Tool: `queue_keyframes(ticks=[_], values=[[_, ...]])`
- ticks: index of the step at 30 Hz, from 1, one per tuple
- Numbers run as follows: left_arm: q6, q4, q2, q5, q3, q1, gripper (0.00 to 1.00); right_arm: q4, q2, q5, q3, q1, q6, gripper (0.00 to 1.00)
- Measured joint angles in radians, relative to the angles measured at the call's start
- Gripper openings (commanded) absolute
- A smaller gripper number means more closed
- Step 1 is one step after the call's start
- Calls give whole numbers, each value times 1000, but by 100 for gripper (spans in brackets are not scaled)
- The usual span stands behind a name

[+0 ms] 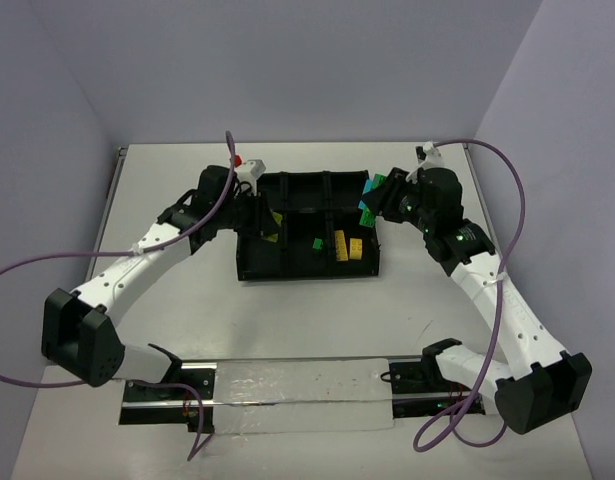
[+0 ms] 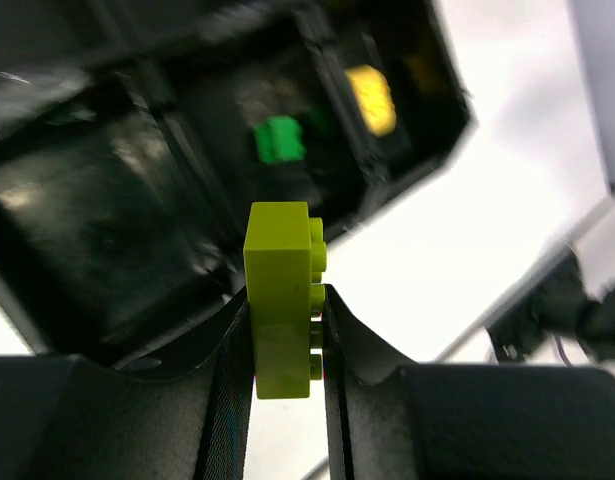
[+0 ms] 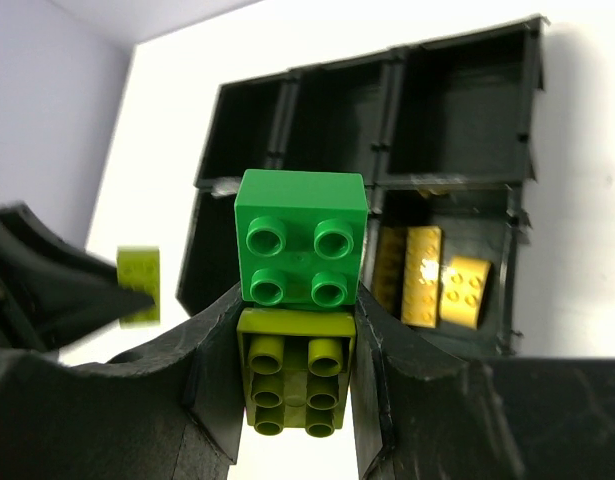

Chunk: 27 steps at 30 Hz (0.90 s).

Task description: Sort the legos into containers by color

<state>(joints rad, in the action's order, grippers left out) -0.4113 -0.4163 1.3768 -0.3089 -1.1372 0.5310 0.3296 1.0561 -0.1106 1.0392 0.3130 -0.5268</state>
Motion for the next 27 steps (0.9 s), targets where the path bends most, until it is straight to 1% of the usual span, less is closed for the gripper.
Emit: queue_keyframes(ticks=[3, 8, 9, 10, 13, 15, 17, 18, 19, 24, 27], values=[[-22, -20, 67, 102, -46, -6, 0, 11, -5, -1, -18, -10, 5, 0], [-78, -53, 154, 279, -55, -10, 18, 23, -5, -3, -26, -11, 13, 0], [-87, -58, 172, 305, -55, -10, 25, 23, -5, -3, -26, -11, 14, 0], [-95, -62, 186, 326, -55, -10, 35, 23, -5, -3, -26, -12, 15, 0], [-113, -67, 213, 359, -53, -10, 62, 23, -5, -5, -26, -13, 20, 0], [-123, -66, 218, 369, -52, -10, 74, 23, -5, -7, -26, -13, 20, 0], [-130, -66, 219, 376, -52, -10, 77, 23, -5, -10, -26, -13, 20, 0], [-130, -65, 218, 376, -52, -10, 81, 23, -5, -12, -26, -13, 20, 0], [-131, -66, 218, 378, -52, -10, 81, 23, -5, -16, -26, -13, 20, 0], [-128, -91, 205, 381, -66, -10, 77, 23, -5, -40, -26, -13, 23, 0], [-125, -106, 169, 364, -92, -11, 74, 15, -5, -80, -29, -15, 32, 0]])
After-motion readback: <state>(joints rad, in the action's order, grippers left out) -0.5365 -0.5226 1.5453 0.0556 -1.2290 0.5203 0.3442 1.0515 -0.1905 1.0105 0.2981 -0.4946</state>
